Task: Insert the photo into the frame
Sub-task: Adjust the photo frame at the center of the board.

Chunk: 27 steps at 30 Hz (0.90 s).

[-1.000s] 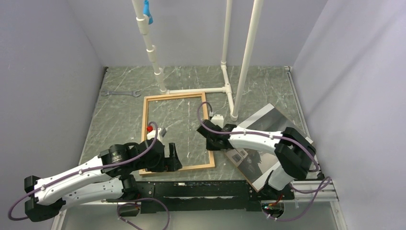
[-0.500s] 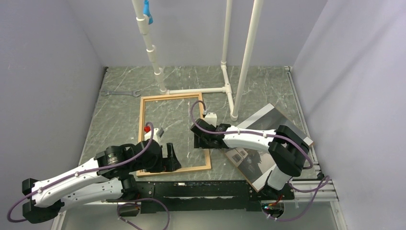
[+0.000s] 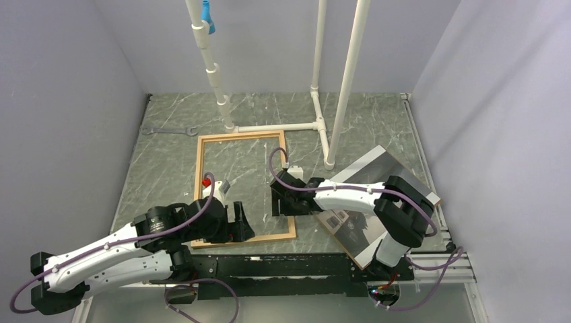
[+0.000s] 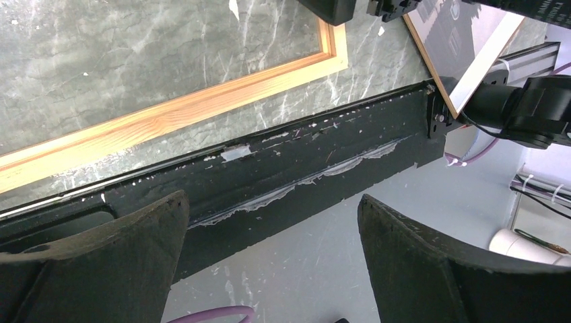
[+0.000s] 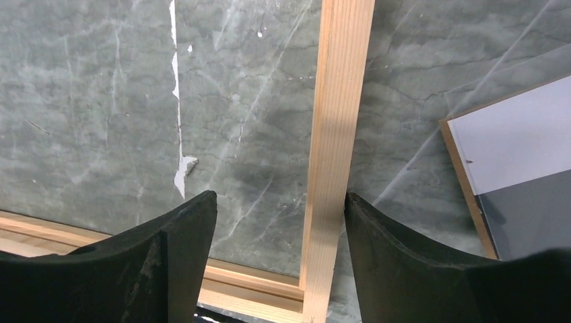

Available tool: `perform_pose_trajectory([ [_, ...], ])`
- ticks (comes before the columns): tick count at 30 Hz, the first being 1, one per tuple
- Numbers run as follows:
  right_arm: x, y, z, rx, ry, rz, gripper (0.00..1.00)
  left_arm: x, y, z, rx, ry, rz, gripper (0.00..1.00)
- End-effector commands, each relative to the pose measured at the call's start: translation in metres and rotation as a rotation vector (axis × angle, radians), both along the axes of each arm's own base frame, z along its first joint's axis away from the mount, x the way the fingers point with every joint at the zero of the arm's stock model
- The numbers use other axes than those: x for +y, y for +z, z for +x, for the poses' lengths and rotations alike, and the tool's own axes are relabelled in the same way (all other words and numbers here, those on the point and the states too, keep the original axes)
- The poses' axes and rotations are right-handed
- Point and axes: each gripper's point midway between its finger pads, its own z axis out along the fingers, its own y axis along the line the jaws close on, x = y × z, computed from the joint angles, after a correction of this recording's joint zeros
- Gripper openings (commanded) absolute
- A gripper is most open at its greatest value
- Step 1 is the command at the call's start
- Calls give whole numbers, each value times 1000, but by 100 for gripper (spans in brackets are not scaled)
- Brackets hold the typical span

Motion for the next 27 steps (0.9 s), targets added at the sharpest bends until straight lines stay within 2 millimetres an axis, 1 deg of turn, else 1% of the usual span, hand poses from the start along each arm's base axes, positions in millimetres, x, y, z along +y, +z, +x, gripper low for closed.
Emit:
perform_pose_trajectory([
  [1,21,3,-7,35,55,54,72,-6,5,2,1,7,-35,98],
  [8,26,11,-11,28,68,94,72,-6,1,1,9,11,-36,97],
  [10,31,21,-11,11,82,142,73,-7,0,0,11,8,-41,98],
  [12,30,28,-12,2,81,167,76,-9,0,0,10,2,-45,98],
  [16,11,41,-10,-34,32,142,82,-18,-1,1,7,-33,-37,99],
  [20,-10,55,-15,-55,-6,170,86,-34,-4,3,8,-92,-21,99],
  [24,-33,65,-26,-67,-45,217,87,-57,-7,7,0,-165,-19,99],
  [27,-52,76,-35,-80,-77,262,89,-77,-4,11,-18,-202,-64,99],
])
